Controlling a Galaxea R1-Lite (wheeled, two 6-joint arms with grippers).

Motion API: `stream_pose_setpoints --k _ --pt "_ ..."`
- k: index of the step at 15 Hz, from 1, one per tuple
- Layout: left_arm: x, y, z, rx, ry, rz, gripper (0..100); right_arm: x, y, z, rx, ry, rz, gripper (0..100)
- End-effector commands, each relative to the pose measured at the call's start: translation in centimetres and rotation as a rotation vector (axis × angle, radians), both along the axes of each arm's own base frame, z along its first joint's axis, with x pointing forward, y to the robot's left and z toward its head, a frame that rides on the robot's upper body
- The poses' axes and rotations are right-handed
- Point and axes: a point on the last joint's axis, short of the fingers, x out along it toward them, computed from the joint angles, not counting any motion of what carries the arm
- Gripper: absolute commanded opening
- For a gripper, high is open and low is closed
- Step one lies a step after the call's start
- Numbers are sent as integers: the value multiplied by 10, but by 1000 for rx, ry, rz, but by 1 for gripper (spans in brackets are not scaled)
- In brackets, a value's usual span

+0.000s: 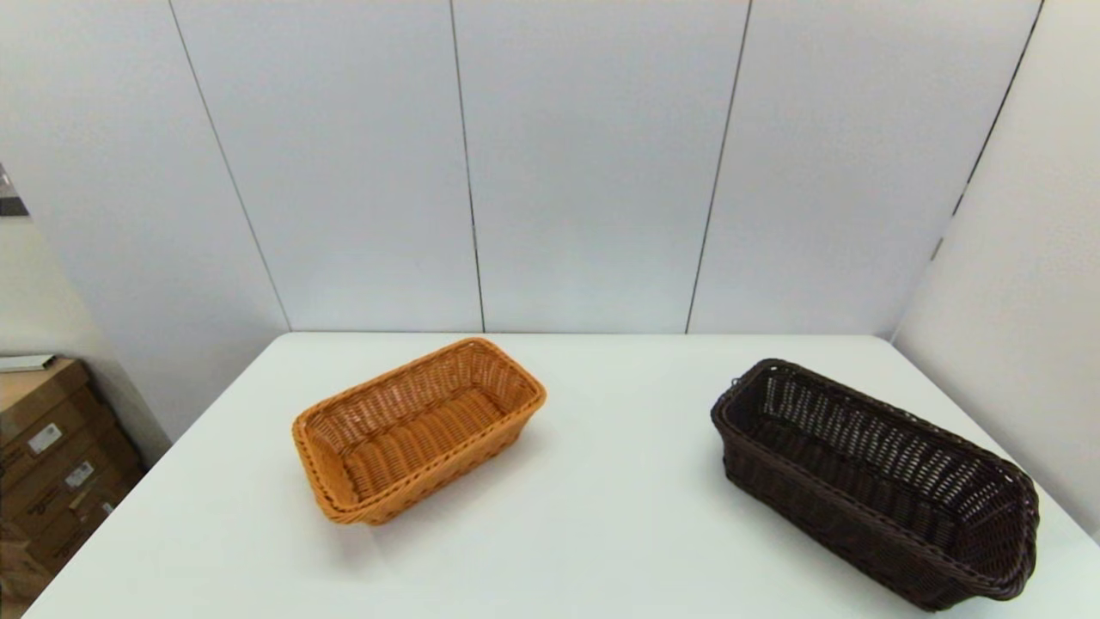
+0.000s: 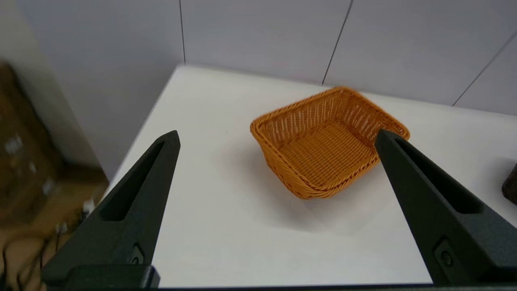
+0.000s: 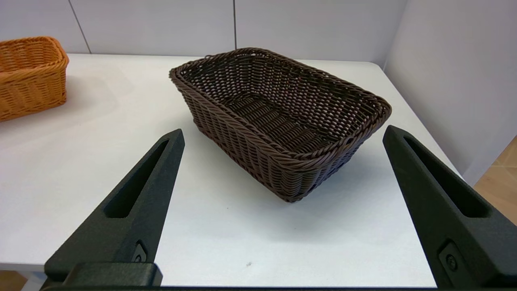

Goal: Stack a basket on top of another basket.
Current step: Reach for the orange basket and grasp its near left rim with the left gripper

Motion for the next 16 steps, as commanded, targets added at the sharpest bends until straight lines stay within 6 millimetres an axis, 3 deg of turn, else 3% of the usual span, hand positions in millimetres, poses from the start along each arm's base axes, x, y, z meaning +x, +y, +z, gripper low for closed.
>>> stream_pose_setpoints --k 1,3,6,9,12,16 --pt "139 -7 1 -209 420 164 100 0 0 0 -2 -2 0 100" --pt "179 -19 -17 -237 554 238 100 -1 0 0 -2 15 0 100" --pt "218 -37 -49 -293 709 284 100 -1 0 0 -4 15 0 100" --pt "242 -59 -86 -313 850 324 100 -1 0 0 -4 14 0 100" --pt "267 -65 -119 -335 964 401 100 -1 0 0 -4 14 0 100" --pt "282 -70 -132 -360 1002 400 100 -1 0 0 -4 14 0 100"
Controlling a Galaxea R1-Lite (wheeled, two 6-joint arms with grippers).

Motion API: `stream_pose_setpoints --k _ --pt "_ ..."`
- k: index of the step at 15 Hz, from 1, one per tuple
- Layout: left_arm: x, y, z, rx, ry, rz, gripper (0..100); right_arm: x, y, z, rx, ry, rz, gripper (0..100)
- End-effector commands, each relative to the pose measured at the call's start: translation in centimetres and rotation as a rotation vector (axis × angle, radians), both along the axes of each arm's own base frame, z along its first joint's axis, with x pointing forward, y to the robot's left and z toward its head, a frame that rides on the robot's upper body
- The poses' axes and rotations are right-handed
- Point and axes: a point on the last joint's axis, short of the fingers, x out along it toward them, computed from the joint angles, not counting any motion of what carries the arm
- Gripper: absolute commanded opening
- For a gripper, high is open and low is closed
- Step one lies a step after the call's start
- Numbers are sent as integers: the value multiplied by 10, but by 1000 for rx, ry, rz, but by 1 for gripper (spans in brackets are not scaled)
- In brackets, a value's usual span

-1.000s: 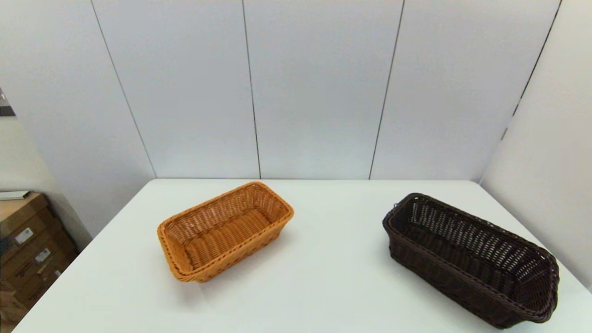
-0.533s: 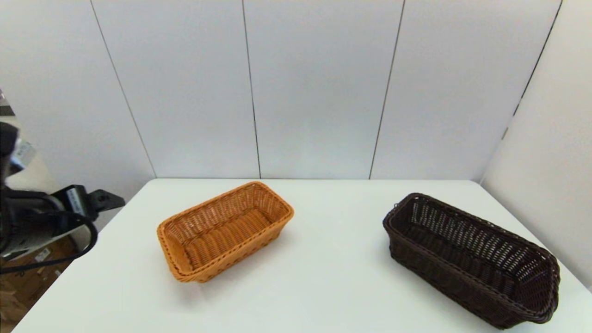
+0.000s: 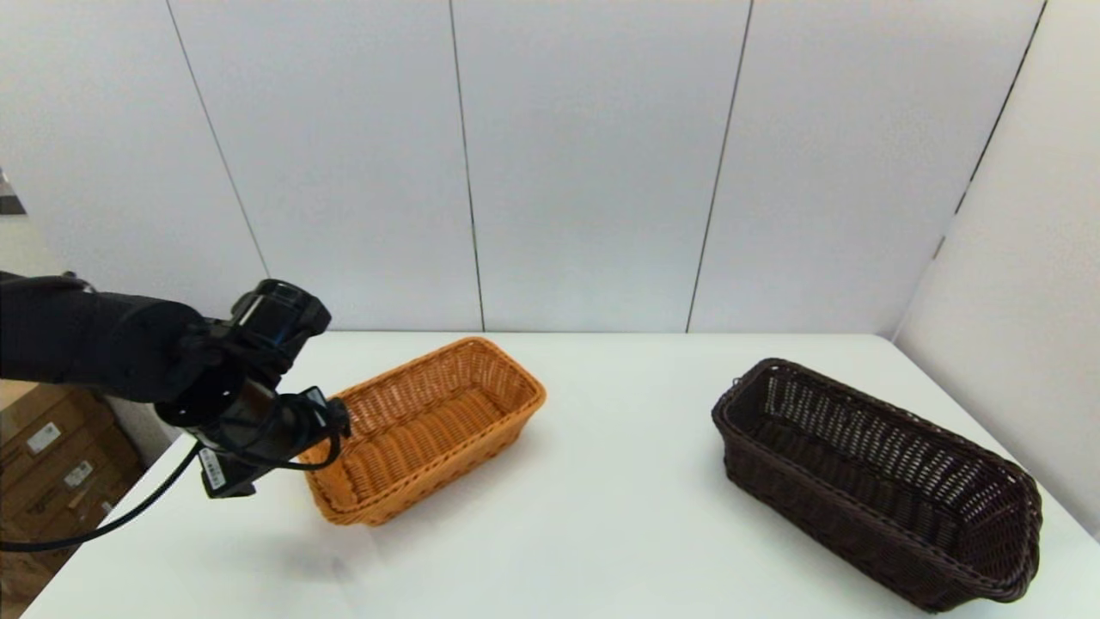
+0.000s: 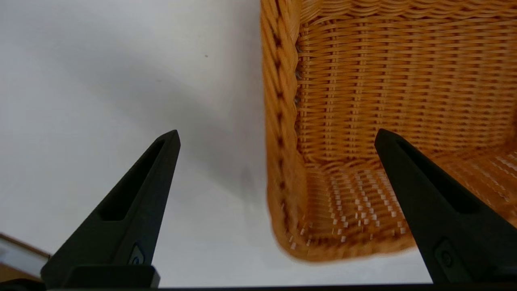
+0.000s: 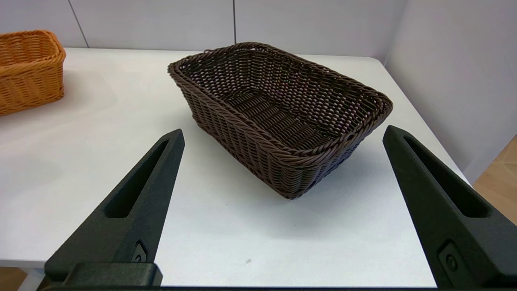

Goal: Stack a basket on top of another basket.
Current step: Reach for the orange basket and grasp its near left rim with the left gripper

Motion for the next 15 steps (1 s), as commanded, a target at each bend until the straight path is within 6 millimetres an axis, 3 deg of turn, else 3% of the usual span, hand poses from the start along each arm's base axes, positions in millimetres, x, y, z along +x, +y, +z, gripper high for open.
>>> stream_pose_setpoints --k 1,7,11,14,15 --pt "21 -6 -28 -23 85 4 100 0 0 0 -1 -2 1 100" --pt "36 6 -46 -100 168 43 100 0 0 0 -1 0 2 100" --pt "42 17 -70 -114 241 73 100 0 0 0 -1 -2 2 100" --pt "42 17 -71 -140 250 58 100 0 0 0 -1 0 2 100" --pt "42 17 -70 -140 249 51 0 0 0 0 -1 1 2 100"
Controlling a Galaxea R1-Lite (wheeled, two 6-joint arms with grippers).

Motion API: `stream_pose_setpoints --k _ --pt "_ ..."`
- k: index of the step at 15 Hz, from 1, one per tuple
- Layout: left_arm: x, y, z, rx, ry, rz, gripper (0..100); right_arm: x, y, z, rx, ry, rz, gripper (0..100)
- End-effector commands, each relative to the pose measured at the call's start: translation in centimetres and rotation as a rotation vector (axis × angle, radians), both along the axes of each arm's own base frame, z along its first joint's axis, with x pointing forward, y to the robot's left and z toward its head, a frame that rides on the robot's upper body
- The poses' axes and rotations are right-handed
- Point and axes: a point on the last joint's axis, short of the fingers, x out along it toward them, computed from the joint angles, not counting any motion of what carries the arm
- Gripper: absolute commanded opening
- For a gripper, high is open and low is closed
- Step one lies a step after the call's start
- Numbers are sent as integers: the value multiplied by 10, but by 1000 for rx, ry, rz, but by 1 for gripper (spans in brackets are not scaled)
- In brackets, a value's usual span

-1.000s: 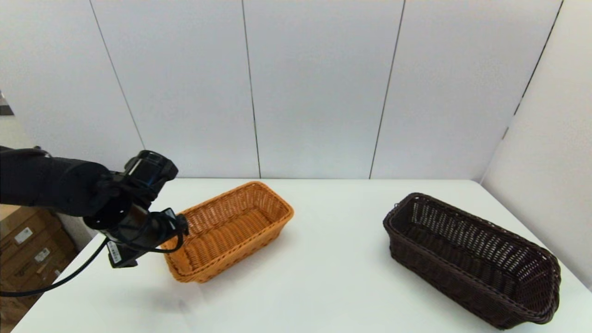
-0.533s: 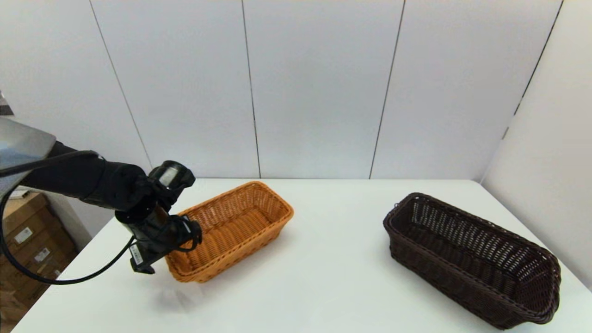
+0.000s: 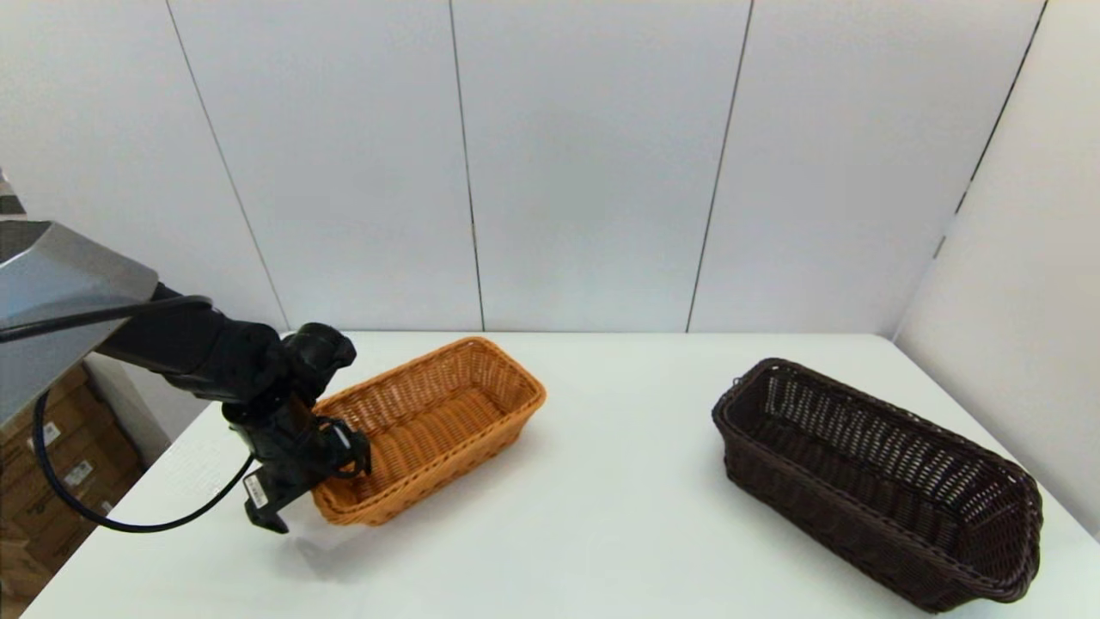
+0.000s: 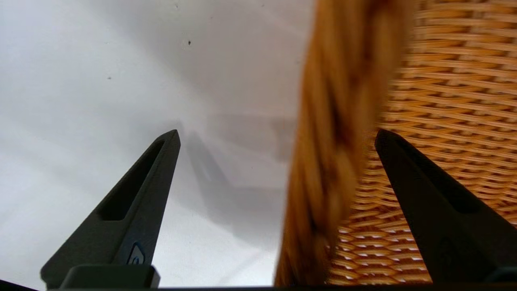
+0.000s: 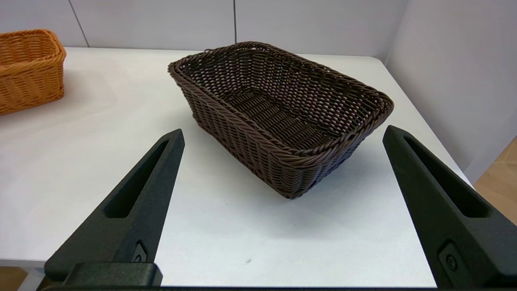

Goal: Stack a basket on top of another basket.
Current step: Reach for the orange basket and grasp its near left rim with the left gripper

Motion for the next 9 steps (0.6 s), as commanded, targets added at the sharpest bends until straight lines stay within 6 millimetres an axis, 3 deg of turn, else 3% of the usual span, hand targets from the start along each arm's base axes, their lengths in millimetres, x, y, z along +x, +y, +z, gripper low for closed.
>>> stream_pose_setpoints --k 1,9 --pt "0 0 -3 -10 10 -8 0 0 0 0 -2 -1 1 100" --pt "-1 0 4 -81 3 -17 0 0 0 0 -4 -1 2 100"
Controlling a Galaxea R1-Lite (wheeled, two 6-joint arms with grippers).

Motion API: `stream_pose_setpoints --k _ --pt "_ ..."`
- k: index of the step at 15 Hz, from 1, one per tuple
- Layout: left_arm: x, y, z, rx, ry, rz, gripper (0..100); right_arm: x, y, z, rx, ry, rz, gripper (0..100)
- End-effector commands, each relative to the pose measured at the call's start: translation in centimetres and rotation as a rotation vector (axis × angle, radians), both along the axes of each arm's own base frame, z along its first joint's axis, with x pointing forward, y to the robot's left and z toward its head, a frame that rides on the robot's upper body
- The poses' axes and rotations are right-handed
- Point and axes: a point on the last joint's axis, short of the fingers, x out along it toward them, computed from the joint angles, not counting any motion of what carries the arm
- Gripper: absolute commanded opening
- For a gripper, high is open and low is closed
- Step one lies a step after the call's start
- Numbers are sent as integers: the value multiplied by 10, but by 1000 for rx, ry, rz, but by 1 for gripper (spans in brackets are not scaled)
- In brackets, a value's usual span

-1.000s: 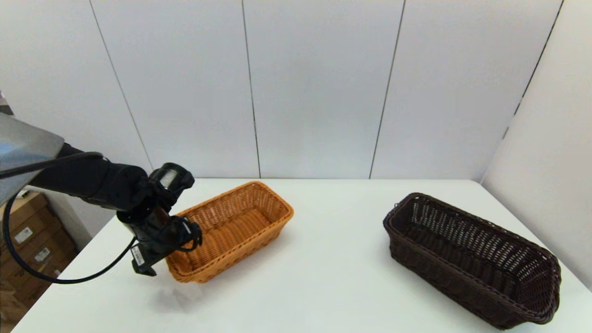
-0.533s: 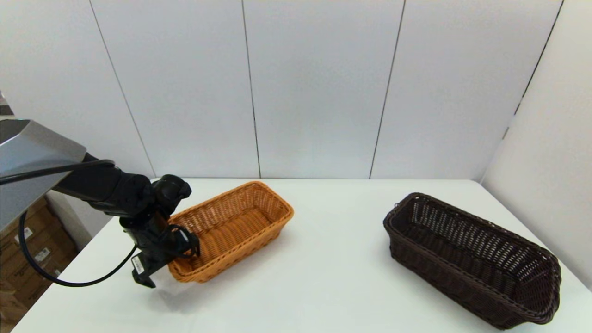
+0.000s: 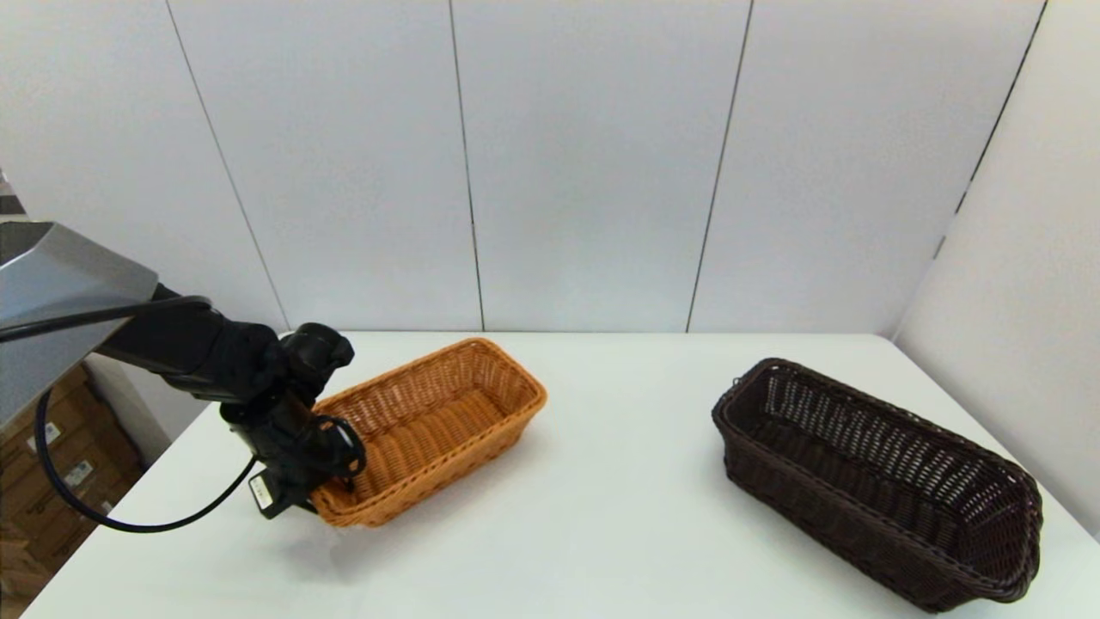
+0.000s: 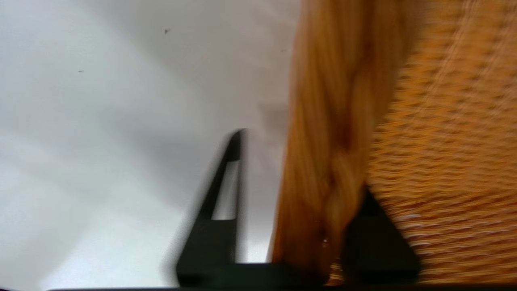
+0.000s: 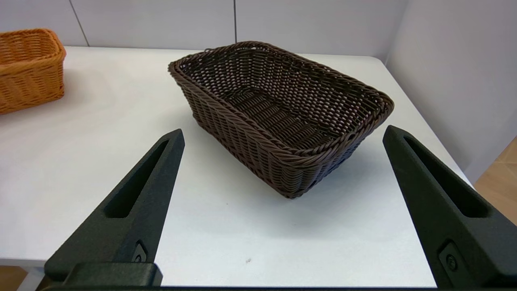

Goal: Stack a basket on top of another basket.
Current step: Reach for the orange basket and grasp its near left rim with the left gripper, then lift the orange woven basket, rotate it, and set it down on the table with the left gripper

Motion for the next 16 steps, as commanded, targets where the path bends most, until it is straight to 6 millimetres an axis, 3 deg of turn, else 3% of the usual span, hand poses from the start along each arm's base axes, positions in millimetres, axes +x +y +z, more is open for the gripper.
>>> stream_pose_setpoints --k 1,4,8,14,16 --pt "-2 -1 6 -37 -5 -5 0 0 0 0 -3 1 2 100" --pt "-5 1 25 -157 -50 -19 0 0 0 0 -10 5 5 100" --pt "-10 24 64 -457 -152 -46 0 0 0 -1 -17 11 10 100" --pt "-11 25 67 -470 -165 -73 0 -1 0 0 -28 24 12 100" --pt "-20 14 70 -434 -149 -240 0 -1 0 0 -28 24 12 100"
